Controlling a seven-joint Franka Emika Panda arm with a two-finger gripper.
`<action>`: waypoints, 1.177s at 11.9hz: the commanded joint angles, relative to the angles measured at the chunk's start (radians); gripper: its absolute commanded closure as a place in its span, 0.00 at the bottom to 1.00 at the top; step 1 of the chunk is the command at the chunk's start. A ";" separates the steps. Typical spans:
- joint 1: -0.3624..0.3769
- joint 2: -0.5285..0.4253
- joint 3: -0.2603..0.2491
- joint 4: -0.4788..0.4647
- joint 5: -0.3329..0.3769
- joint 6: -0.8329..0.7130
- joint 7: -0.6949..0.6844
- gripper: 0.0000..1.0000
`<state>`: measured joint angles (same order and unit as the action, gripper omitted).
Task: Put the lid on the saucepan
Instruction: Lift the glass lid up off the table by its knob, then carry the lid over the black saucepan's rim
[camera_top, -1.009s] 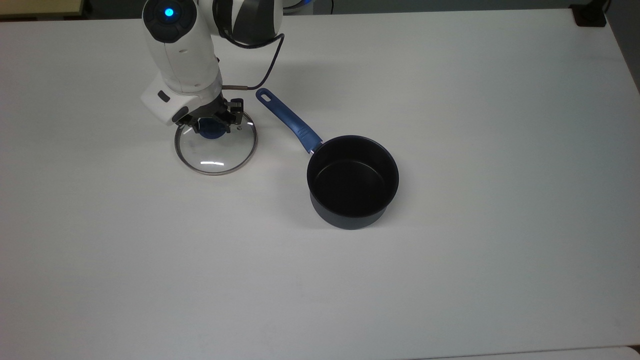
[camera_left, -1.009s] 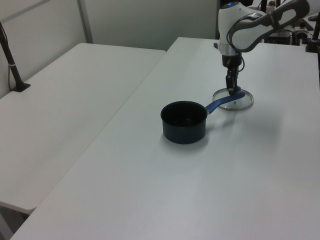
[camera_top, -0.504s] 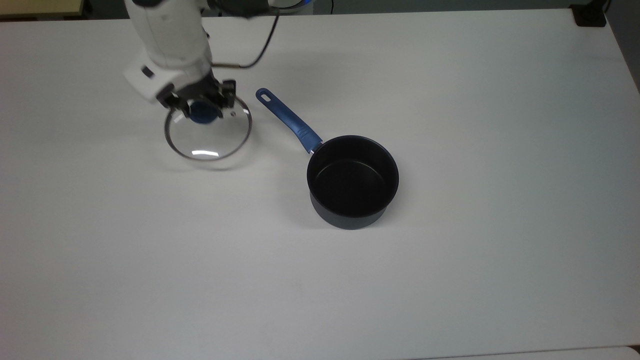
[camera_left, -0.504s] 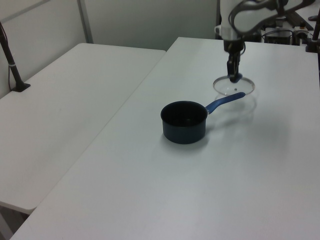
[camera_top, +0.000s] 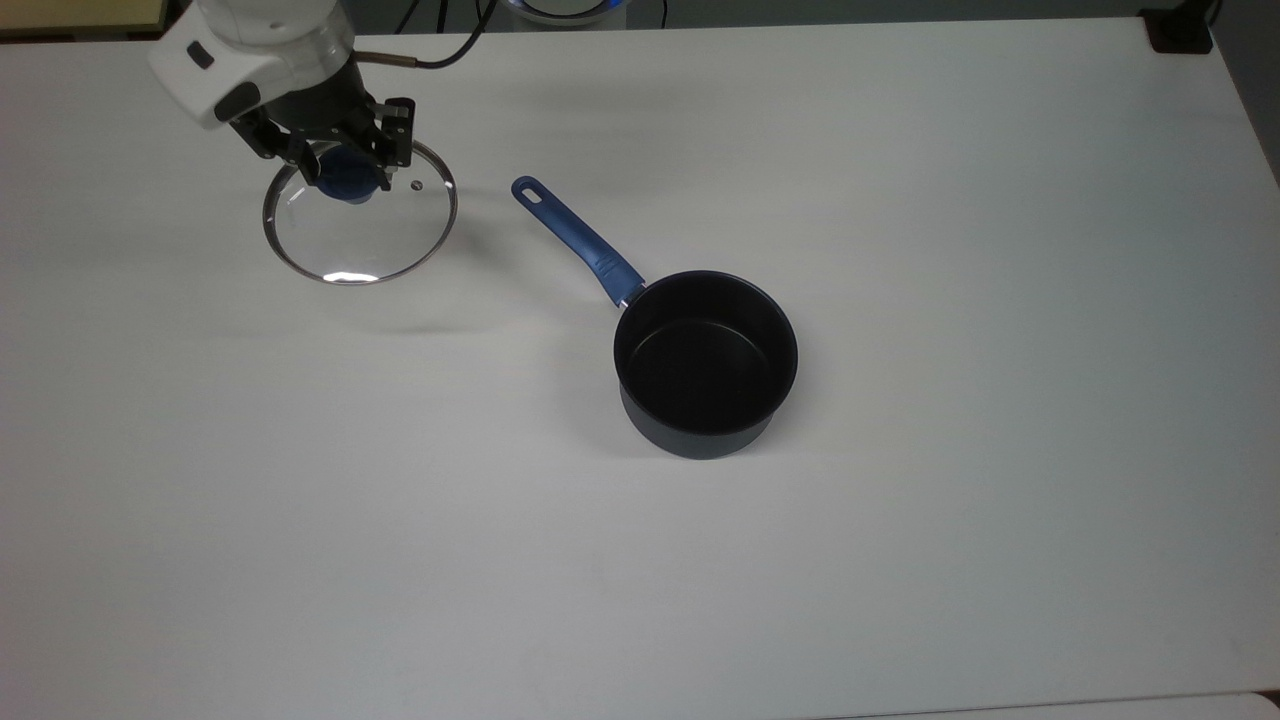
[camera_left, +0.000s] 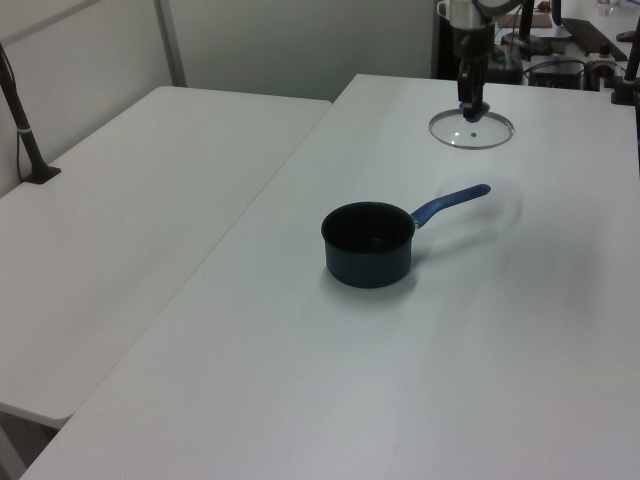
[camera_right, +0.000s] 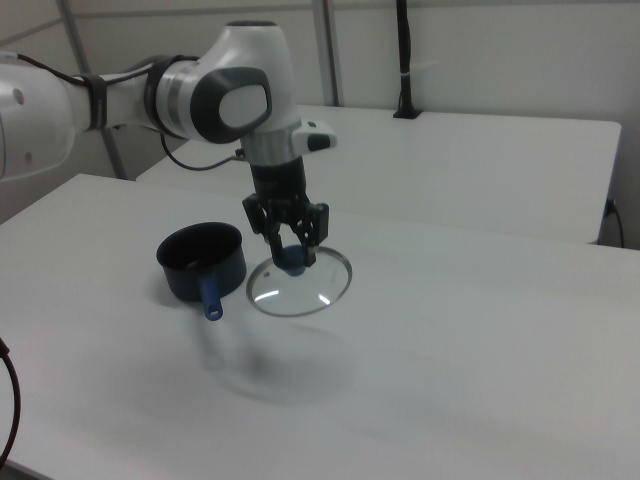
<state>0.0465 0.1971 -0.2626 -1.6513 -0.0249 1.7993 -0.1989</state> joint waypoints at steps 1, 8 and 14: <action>0.109 0.053 -0.010 0.108 0.006 -0.046 0.116 0.62; 0.369 0.234 -0.020 0.263 0.009 -0.031 0.424 0.62; 0.406 0.289 -0.007 0.326 0.052 -0.026 0.486 0.60</action>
<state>0.4357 0.4699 -0.2603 -1.3673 -0.0068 1.7977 0.2587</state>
